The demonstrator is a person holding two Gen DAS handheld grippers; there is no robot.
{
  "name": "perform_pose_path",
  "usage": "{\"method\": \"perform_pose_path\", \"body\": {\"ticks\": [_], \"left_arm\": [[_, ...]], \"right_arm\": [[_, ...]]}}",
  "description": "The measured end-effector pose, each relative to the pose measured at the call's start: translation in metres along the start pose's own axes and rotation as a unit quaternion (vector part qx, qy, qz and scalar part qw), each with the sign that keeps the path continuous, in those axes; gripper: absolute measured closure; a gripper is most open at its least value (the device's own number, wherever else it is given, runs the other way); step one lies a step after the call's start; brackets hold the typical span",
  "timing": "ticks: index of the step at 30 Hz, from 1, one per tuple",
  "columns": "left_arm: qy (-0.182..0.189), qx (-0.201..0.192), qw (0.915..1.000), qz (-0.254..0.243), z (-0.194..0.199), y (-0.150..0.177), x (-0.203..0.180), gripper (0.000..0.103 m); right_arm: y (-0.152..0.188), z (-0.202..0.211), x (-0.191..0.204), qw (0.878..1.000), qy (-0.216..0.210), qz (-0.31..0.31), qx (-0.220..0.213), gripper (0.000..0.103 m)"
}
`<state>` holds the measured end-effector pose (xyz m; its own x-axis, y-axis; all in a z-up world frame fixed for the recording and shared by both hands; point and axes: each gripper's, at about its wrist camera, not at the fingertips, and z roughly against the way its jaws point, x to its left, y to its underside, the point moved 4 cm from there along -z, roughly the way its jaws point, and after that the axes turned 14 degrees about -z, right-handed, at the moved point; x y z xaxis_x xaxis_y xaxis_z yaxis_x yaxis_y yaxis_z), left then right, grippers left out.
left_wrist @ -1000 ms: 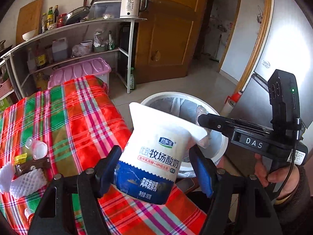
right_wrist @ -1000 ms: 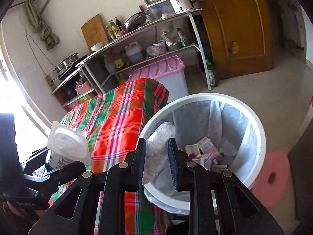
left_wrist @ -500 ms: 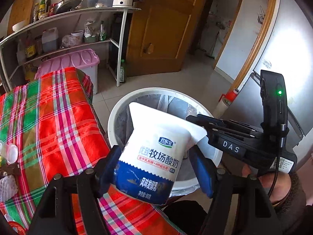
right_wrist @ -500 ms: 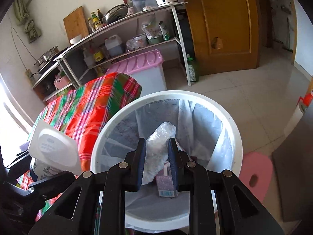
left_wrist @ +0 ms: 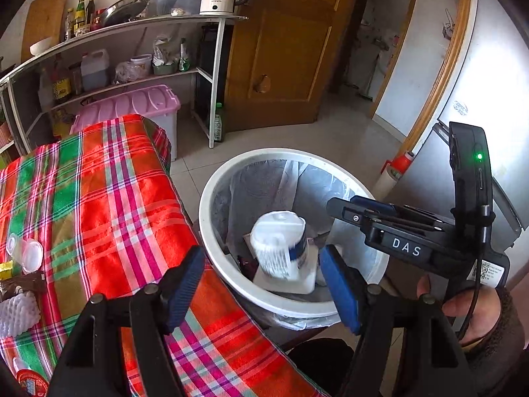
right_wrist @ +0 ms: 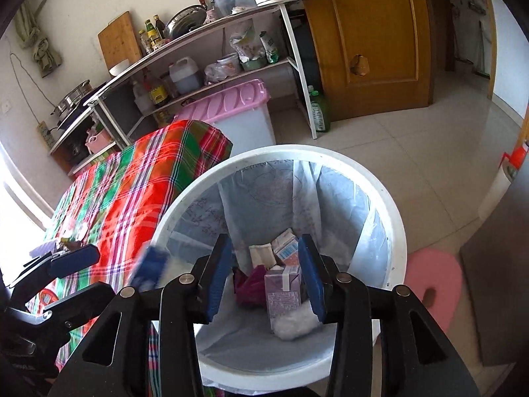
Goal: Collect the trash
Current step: 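Carry the yogurt cup and plastic bag over the bin and open both grippers, then move both grippers back over the remaining trash on the table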
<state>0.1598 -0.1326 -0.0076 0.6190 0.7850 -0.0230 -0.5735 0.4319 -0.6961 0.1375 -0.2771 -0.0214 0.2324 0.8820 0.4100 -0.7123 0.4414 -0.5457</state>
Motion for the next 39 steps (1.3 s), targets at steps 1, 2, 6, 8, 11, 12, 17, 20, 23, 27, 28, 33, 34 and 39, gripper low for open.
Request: {"method": "perform_pose_path", "body": {"ticks": [1, 2, 6, 8, 11, 12, 17, 20, 23, 27, 28, 33, 34, 39], "left_arm": [[-0.002, -0.003, 1.0000, 0.000, 0.004, 0.001, 0.001, 0.029], [-0.003, -0.005, 1.0000, 0.002, 0.006, 0.002, 0.003, 0.029], [-0.013, -0.015, 0.9996, 0.018, 0.022, 0.010, 0.012, 0.029], [-0.021, -0.020, 0.9992, 0.026, 0.031, 0.016, 0.018, 0.029], [-0.035, -0.025, 0.9984, 0.036, 0.043, 0.023, 0.027, 0.027], [-0.040, -0.025, 0.9981, 0.040, 0.047, 0.026, 0.031, 0.027], [-0.067, -0.031, 0.9959, 0.053, 0.067, 0.042, 0.047, 0.027], [-0.082, -0.038, 0.9937, 0.066, 0.080, 0.053, 0.058, 0.027], [-0.123, -0.035, 0.9892, 0.072, 0.092, 0.066, 0.071, 0.026], [-0.159, -0.032, 0.9828, 0.088, 0.105, 0.085, 0.089, 0.026], [-0.176, -0.027, 0.9802, 0.088, 0.109, 0.091, 0.093, 0.026], [-0.214, -0.023, 0.9709, 0.104, 0.125, 0.114, 0.113, 0.025], [-0.231, -0.021, 0.9674, 0.102, 0.128, 0.118, 0.116, 0.025], [-0.250, -0.004, 0.9604, 0.124, 0.132, 0.146, 0.134, 0.024]], "right_arm": [[0.001, 0.003, 0.002, 1.000, -0.001, 0.002, -0.001, 0.060], [0.001, 0.004, 0.003, 1.000, -0.001, 0.003, -0.003, 0.060], [0.005, 0.012, 0.012, 1.000, -0.003, 0.010, -0.009, 0.060], [0.008, 0.017, 0.018, 1.000, -0.010, 0.014, -0.011, 0.060], [0.013, 0.020, 0.029, 1.000, -0.017, 0.023, -0.013, 0.060], [0.015, 0.021, 0.033, 0.999, -0.018, 0.025, -0.013, 0.059], [0.026, 0.027, 0.052, 0.999, -0.031, 0.038, -0.016, 0.058], [0.033, 0.028, 0.066, 0.998, -0.040, 0.050, -0.015, 0.054], [0.041, 0.029, 0.080, 0.997, -0.051, 0.065, -0.013, 0.053], [0.051, 0.027, 0.098, 0.995, -0.064, 0.077, -0.007, 0.052], [0.054, 0.026, 0.103, 0.995, -0.067, 0.079, -0.005, 0.052], [0.069, 0.019, 0.123, 0.992, -0.079, 0.095, 0.008, 0.052], [0.071, 0.017, 0.127, 0.992, -0.082, 0.098, 0.011, 0.052], [0.085, 0.010, 0.145, 0.989, -0.094, 0.109, 0.022, 0.052]]}}
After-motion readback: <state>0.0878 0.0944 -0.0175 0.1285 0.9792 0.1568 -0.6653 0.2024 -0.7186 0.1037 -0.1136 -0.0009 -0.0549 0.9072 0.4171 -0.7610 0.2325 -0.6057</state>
